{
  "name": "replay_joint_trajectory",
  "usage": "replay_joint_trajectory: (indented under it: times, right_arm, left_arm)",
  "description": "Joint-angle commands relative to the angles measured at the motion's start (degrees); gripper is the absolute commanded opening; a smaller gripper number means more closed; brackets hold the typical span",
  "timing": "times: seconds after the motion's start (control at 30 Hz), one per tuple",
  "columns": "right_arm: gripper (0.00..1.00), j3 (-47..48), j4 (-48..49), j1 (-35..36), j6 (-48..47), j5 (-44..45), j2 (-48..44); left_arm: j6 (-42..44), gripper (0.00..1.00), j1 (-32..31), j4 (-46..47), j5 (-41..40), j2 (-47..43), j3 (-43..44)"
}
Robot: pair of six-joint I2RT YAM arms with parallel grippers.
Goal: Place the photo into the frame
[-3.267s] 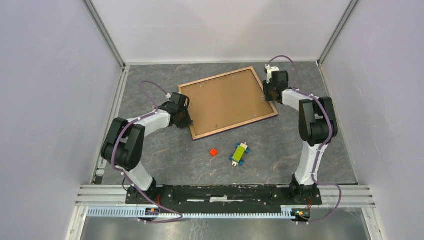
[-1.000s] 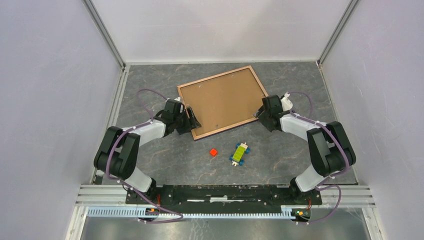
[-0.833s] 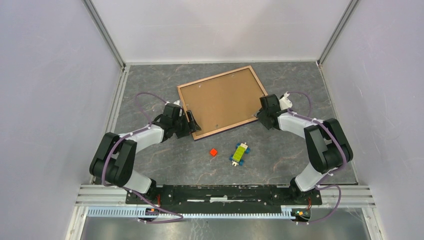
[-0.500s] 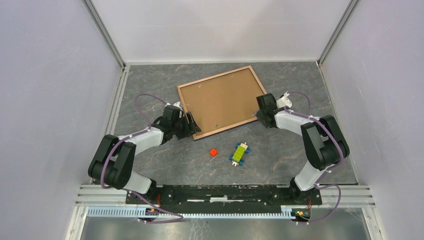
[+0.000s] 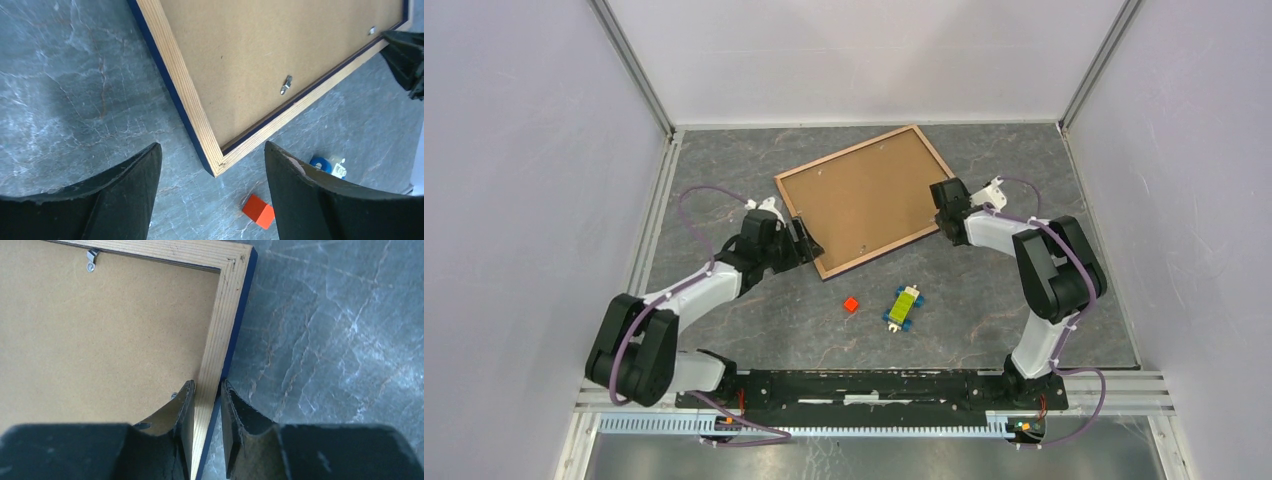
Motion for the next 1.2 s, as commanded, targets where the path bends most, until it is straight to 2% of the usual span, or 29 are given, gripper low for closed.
replay_joint_trajectory:
  times: [0.0, 0.1, 0.2, 0.4, 0.5, 0.67, 0.77, 0.87, 1.03, 1.17]
  right_arm:
    - [0.00, 1.5, -4.4, -0.8, -7.9, 6.4, 3.4]
    - [0.00, 1.7, -0.2, -1.6, -15.6, 6.3, 3.2]
    - [0.00, 3.7, 2.3, -3.8, -24.8, 1.5, 4.0]
    - [0.00, 7.9, 9.8, -5.0, -42.5, -13.0, 7.1]
    - [0.00, 6.6, 16.2, -5.7, -46.6, -21.8, 7.3]
    - [0.00, 7.7, 19.7, -5.8, -49.5, -29.8, 9.5]
    - [0.00, 9.5, 20.2, -5.8, -52.1, -33.8, 11.6]
    - [0.00, 13.7, 17.3, -5.8, -55.9, -34.6, 13.9]
    - [0.00, 21.1, 14.7, -5.8, -61.3, -35.9, 17.2]
    - [0.00, 27.3, 12.8, -5.8, -63.3, -37.4, 20.1]
  left_arm:
    - [-2.6, 0.83, -0.1, 0.9, -5.7, -4.3, 4.2]
    - [-0.9, 0.89, 0.0, -2.6, -12.7, -3.1, 11.7]
    - [1.5, 0.94, 0.8, -3.0, -17.7, 2.1, 20.2]
    - [0.8, 0.94, 4.8, -3.3, -19.1, 15.5, 32.6]
    - [2.2, 0.94, 5.9, -1.8, -17.2, 20.0, 35.3]
    - [6.8, 0.94, 7.1, -4.2, -15.4, 25.4, 37.1]
    - [8.9, 0.93, 8.3, -5.9, -18.2, 26.5, 37.4]
    - [11.1, 0.93, 9.6, -7.4, -19.1, 28.3, 39.0]
    - [10.4, 0.92, 11.5, -6.6, -12.6, 31.7, 39.4]
    - [10.3, 0.85, 11.6, -9.4, -8.6, 36.1, 42.5]
